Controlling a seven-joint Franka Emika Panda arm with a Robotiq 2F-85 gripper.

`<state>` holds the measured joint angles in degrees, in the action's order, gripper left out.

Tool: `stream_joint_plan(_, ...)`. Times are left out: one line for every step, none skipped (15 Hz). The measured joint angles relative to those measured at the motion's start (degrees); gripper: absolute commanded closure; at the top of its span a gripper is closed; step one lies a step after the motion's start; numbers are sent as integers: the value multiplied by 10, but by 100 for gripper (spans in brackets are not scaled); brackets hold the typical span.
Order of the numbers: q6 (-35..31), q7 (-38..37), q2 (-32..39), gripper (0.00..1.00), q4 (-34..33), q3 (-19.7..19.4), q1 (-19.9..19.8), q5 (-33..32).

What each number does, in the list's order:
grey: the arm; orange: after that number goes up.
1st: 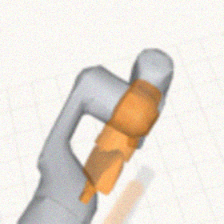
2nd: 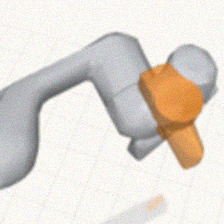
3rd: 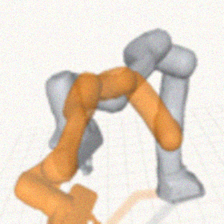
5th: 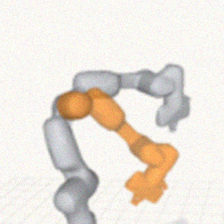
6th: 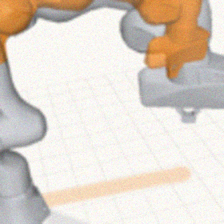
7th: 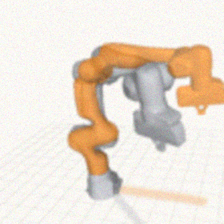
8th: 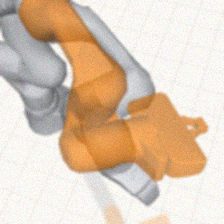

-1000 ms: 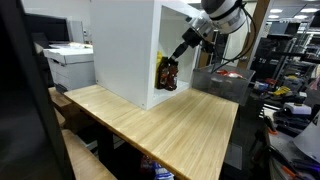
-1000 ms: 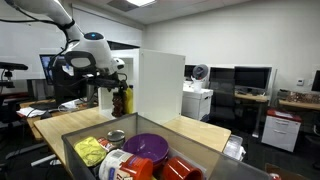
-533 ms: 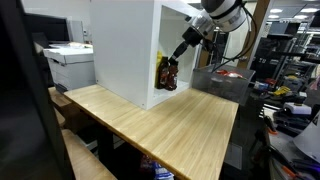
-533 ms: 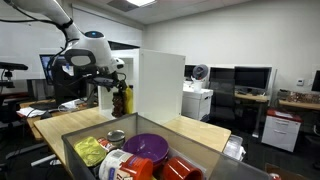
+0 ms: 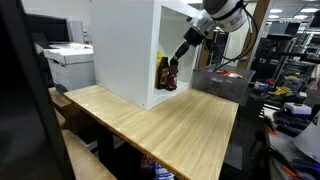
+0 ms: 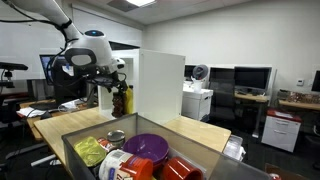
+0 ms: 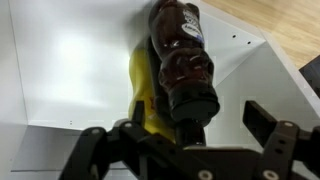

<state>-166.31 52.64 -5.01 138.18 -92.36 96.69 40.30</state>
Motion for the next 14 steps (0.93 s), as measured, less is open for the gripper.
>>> stream_joint_plan(0, 0, 1, 0, 0, 1, -2, 0)
stream_joint_plan(1, 0, 3, 0, 0, 3, -5, 0)
stream_joint_plan(1, 0, 4, 0, 1, 3, -7, 0)
stream_joint_plan(2, 0, 5, 0, 1, 4, -9, 0)
stream_joint_plan(3, 0, 6, 0, 1, 5, -11, 0)
stream_joint_plan(5, -1, 8, 0, 1, 7, -13, 0)
stream_joint_plan(8, -1, 11, 0, 0, 8, -16, 0)
stream_joint_plan(14, -3, 15, 0, -1, 9, -18, 0)
stream_joint_plan(21, -6, 20, 0, -2, 10, -21, 0)
stream_joint_plan(25, -32, 22, 0, -1, 36, -50, -26)
stream_joint_plan(33, -41, 28, 0, -3, 43, -61, -27)
stream_joint_plan(39, -45, 33, 0, -5, 43, -65, -27)
stream_joint_plan(45, -48, 38, 0, -6, 43, -67, -27)
stream_joint_plan(47, -69, 39, 0, -6, 63, -90, -51)
